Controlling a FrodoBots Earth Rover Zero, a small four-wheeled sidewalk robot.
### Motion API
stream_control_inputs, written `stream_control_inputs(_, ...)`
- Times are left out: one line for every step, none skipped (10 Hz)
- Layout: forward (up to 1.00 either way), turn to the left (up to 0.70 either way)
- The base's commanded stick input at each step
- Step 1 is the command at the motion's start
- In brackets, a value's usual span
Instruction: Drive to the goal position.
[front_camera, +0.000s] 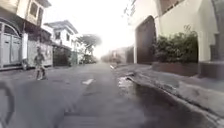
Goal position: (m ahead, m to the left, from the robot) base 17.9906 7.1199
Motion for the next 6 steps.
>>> stream_control_inputs(1.00, -0.38)
stream_control_inputs(1.00, -0.38)
stream_control_inputs(1.00, -0.38)
stream_control_inputs(1.00, -0.38)
stream_control_inputs(1.00, 0.02)
stream_control_inputs(1.00, 0.02)
